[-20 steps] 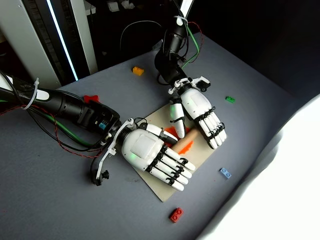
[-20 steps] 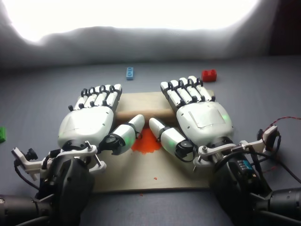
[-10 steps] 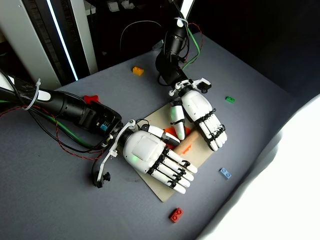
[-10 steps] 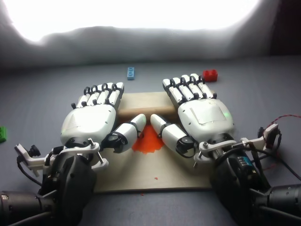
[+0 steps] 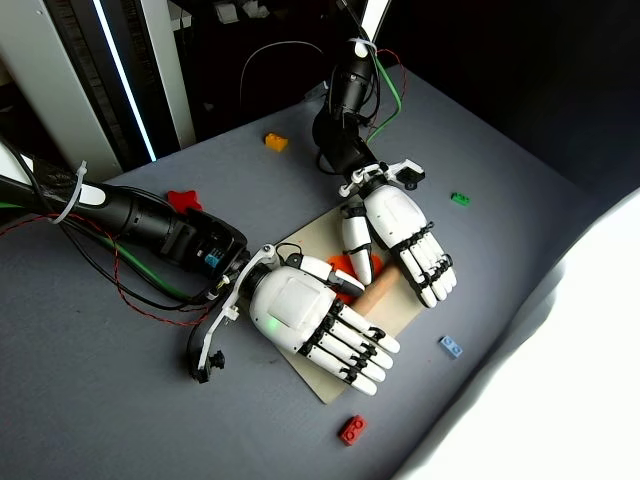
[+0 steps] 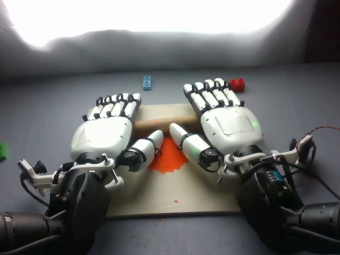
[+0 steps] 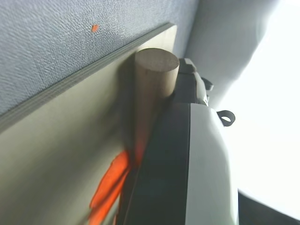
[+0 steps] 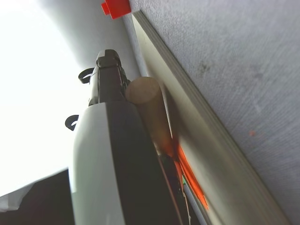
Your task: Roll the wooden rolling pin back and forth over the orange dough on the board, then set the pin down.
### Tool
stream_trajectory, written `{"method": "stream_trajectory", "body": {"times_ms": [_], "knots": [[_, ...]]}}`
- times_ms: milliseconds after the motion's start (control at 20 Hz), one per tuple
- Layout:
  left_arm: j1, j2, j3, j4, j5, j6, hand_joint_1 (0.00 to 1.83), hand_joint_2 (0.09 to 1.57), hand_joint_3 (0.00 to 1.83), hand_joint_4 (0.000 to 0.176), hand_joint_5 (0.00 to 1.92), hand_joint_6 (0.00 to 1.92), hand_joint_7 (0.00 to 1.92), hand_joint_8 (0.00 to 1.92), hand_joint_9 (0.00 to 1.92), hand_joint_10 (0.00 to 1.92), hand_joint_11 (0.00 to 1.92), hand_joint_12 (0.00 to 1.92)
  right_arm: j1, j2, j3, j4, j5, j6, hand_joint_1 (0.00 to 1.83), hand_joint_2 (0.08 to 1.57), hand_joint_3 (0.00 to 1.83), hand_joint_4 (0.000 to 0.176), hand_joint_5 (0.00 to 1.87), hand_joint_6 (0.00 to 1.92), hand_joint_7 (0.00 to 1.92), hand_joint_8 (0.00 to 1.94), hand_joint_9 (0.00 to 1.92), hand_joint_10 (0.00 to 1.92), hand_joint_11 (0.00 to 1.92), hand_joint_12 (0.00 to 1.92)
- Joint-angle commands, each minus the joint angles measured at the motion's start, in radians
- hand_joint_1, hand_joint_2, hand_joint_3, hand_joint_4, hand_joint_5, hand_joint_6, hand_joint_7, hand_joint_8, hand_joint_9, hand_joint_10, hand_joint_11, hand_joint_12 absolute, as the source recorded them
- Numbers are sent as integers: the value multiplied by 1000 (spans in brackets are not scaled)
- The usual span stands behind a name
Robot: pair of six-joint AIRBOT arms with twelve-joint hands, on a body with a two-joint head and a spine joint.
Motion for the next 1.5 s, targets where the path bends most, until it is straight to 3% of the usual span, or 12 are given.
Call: {"method": "stream_trajectory", "body": {"times_ms": [0, 1450], "knots": [[-3, -2, 8, 31, -55, 4, 0, 1439, 0, 0, 21, 0, 14, 0, 4, 0, 0, 104, 1, 4, 11, -10, 70, -15, 0, 1440, 38, 0, 84, 15, 75, 0, 31, 5, 0, 0], [-42, -15, 75, 11, 22, -51, 0, 1446, 1, 0, 36, 5, 36, 4, 19, 4, 0, 209, -1, 3, 21, -7, 60, -4, 0, 1428, 24, 0, 86, 13, 78, 8, 34, 7, 0, 0]]}}
